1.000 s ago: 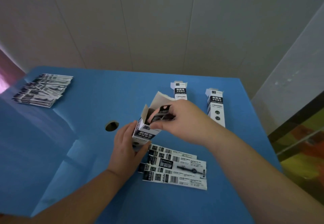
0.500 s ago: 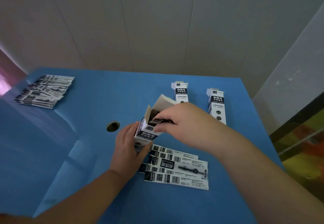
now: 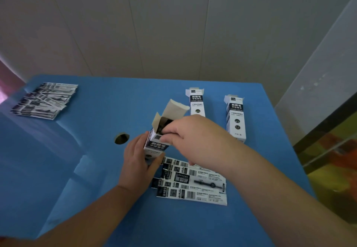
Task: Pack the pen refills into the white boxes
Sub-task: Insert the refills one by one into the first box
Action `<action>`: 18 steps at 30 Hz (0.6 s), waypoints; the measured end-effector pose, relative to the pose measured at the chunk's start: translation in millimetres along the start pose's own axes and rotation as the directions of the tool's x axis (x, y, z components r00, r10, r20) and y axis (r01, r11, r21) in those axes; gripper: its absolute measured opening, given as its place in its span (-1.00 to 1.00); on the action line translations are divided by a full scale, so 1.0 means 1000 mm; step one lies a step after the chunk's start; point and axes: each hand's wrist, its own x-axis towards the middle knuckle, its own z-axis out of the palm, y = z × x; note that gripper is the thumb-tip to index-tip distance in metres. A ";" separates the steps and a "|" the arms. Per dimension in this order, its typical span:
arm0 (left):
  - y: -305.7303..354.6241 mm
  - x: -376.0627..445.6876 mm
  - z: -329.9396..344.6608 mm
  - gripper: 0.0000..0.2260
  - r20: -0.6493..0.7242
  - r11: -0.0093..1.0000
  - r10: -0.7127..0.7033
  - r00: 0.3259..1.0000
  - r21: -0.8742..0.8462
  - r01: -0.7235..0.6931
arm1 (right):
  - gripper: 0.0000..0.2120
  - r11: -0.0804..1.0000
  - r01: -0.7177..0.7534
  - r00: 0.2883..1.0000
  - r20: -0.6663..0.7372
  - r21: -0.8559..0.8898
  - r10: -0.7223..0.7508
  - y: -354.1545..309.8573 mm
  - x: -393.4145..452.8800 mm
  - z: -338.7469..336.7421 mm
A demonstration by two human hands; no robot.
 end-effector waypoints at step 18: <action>-0.005 0.001 0.002 -0.37 0.009 0.984 -0.123 0.992 -0.131 0.123 | -0.33 0.960 -0.277 0.960 0.041 -0.046 0.278 0.086 -0.013 0.076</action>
